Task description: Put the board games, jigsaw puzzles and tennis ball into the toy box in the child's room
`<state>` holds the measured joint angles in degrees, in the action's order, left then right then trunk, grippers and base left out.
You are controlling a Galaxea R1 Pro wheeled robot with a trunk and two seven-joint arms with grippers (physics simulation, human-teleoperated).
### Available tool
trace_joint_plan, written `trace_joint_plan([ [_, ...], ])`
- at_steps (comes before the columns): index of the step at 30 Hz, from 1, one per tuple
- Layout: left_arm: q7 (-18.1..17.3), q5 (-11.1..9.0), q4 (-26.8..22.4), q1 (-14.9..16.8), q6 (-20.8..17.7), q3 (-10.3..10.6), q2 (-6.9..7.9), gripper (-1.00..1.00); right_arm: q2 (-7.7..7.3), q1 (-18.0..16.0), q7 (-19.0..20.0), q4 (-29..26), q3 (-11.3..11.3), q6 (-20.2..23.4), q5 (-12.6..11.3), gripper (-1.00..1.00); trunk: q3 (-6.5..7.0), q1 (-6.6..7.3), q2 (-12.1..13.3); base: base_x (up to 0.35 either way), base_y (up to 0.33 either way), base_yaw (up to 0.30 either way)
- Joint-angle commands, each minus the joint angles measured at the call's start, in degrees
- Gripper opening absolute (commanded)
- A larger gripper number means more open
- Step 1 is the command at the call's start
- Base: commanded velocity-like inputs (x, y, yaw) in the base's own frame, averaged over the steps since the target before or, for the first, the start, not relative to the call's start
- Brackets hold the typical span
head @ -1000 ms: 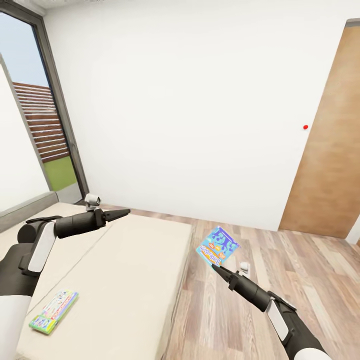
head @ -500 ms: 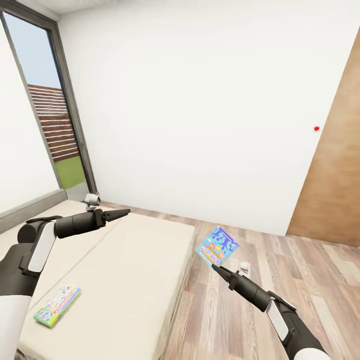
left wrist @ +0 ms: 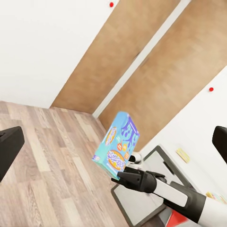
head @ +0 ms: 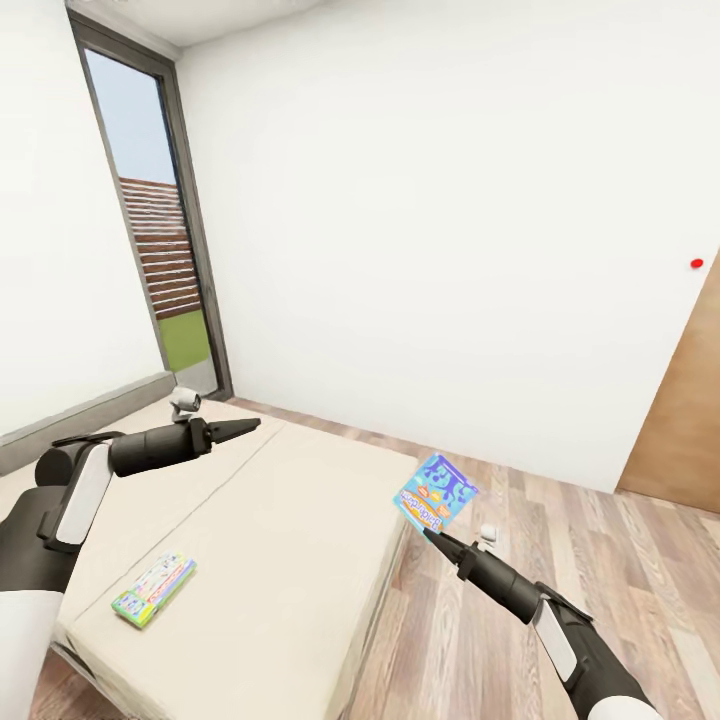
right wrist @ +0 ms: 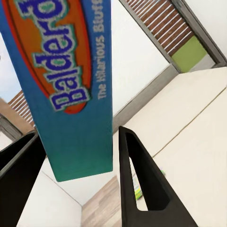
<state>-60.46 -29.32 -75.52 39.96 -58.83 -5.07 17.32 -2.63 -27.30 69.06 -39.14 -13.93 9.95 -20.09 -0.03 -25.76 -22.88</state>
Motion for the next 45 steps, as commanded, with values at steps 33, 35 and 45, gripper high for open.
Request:
trace_joint_plan([
  [33,-0.2,0.1,0.0,0.0,-0.2,0.0,-0.01,1.00,0.45,0.0,0.2,0.0,0.0,0.5,-0.2,-1.00,0.86,-0.02,0.0,0.001,-0.079,0.216],
  [35,-0.2,0.1,0.0,0.0,-0.2,0.0,-0.01,1.00,0.47,0.0,0.2,0.0,0.0,0.5,-0.2,-1.00,0.93,-0.02,0.0,0.000,-0.190,0.268],
  [45,-0.2,0.1,0.0,0.0,-0.2,0.0,-0.01,1.00,0.46,0.0,0.2,0.0,0.0,0.6,-0.2,-1.00,1.21,-0.02,0.0,0.000,-0.033,0.253],
])
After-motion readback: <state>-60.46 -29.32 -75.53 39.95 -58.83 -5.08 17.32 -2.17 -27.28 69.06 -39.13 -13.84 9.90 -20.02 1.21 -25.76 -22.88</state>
